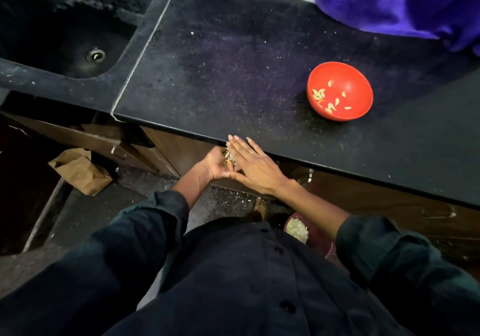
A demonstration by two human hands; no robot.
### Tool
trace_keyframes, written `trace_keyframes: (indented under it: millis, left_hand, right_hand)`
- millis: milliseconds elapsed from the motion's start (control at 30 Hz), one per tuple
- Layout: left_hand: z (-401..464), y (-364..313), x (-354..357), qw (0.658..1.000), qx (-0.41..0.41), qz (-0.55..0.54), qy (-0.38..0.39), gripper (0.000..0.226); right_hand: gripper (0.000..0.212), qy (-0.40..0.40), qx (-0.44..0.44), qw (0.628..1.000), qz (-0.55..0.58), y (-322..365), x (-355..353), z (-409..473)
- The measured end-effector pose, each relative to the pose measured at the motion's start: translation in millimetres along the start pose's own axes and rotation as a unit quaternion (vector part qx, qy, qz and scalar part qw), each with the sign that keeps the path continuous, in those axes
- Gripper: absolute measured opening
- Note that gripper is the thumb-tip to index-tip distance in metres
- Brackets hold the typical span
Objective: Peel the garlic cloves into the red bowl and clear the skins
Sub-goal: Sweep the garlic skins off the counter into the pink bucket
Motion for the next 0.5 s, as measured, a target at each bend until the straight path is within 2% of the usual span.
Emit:
trace_keyframes:
  millis: [67, 133, 267, 367, 500]
  left_hand:
    - [-2.8, 1.4, 1.8, 1.0, 0.005, -0.007, 0.007, 0.057]
    - [-4.7, 3.8, 3.8, 0.999, 0.009, -0.032, 0.029, 0.069]
    - [-5.5, 9.7, 5.2, 0.996, 0.035, -0.066, 0.051, 0.06]
    - [-7.5, 14.2, 5.5, 0.995, 0.044, -0.083, 0.046, 0.051]
    - [-11.0, 14.6, 6.5, 0.995, 0.049, -0.074, 0.045, 0.035]
  right_hand:
    - [0.079, -0.007, 0.002, 0.999, 0.035, 3.2, -1.0, -2.9]
    - [0.061, -0.037, -0.001, 0.996, 0.085, 4.2, -3.9, -2.8]
    - [0.028, -0.169, 0.008, 0.979, 0.116, 3.7, -8.3, 3.1]
    - [0.021, -0.202, 0.028, 0.97, 0.13, 7.3, -7.9, 7.0]
    - [0.024, -0.179, 0.052, 0.973, 0.137, 15.6, -6.1, 9.0]
Point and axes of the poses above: each hand's wrist, its own z-axis towards the middle knuckle, its own x-axis out of the palm, y = z × x, the point moved 1 cm from there along z, towards the middle knuckle, and after that the axes turned 11 degrees about z, right-handed, at the moved point
